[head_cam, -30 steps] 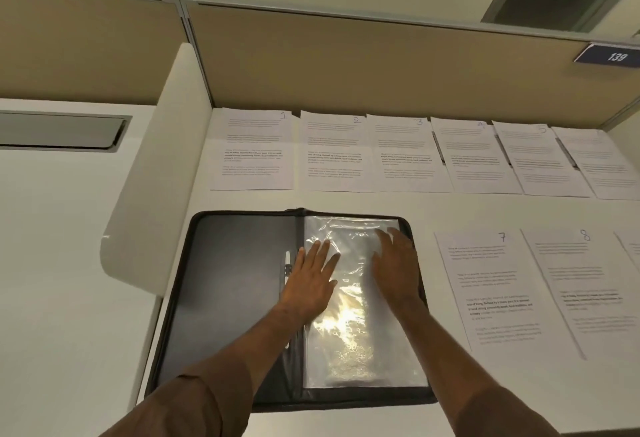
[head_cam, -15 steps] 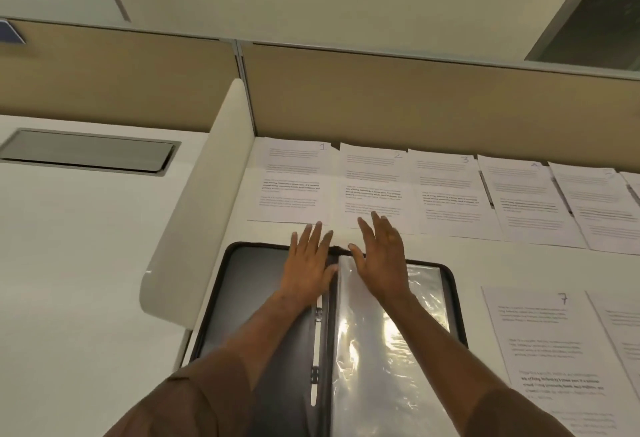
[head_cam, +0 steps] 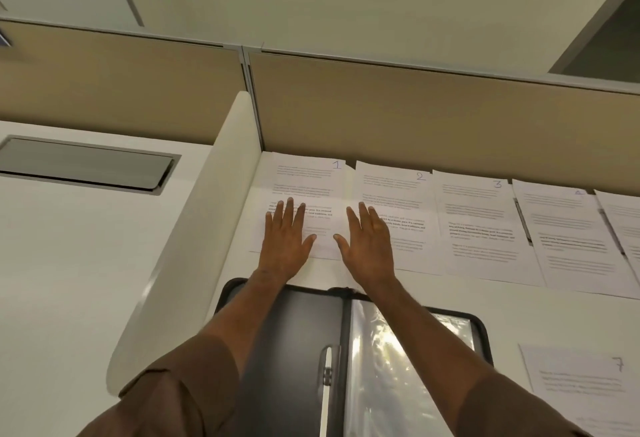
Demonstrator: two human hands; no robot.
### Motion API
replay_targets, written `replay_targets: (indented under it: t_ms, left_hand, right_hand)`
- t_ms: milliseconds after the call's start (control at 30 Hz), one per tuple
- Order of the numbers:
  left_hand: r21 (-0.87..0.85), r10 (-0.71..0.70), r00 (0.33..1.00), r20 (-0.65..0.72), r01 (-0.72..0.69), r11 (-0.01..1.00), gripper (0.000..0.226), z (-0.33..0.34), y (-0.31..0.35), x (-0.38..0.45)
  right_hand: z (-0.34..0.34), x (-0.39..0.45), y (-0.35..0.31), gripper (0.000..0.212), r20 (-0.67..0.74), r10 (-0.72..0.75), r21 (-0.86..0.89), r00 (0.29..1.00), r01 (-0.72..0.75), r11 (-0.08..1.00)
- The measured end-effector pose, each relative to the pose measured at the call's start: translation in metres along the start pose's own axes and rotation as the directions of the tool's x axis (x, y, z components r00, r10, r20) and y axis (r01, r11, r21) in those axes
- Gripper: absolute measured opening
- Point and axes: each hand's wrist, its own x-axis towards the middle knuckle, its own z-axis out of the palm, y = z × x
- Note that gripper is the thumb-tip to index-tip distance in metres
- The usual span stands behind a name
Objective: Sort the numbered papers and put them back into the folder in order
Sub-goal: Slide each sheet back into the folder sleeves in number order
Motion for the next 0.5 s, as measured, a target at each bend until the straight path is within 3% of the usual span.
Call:
replay_targets:
  t_ms: [167,300,500]
  left_hand:
    - [-0.017,-0.046,0.999,0.002,0.046,0.999,0.077,0.021,-0.012,0.03]
    - [-0.004,-0.09,0.996,0.012,0.09,0.996,0.085,0.034,-0.021,0.046]
    - [0.009,-0.071,0.996,-0.06,0.072,0.997,0.088,0.049,-0.029,0.05]
  right_hand:
    - [0.011,0.037,-0.008,0.064,0.029,0.037,0.007,0.999,-0.037,0.999]
    - [0.014,0.062,-0.018,0.06,0.057,0.137,0.117,0.989,-0.143,0.983]
    - [0.017,0.084,-0.029,0.034,0.075,0.295,0.136,0.952,-0.303,0.943]
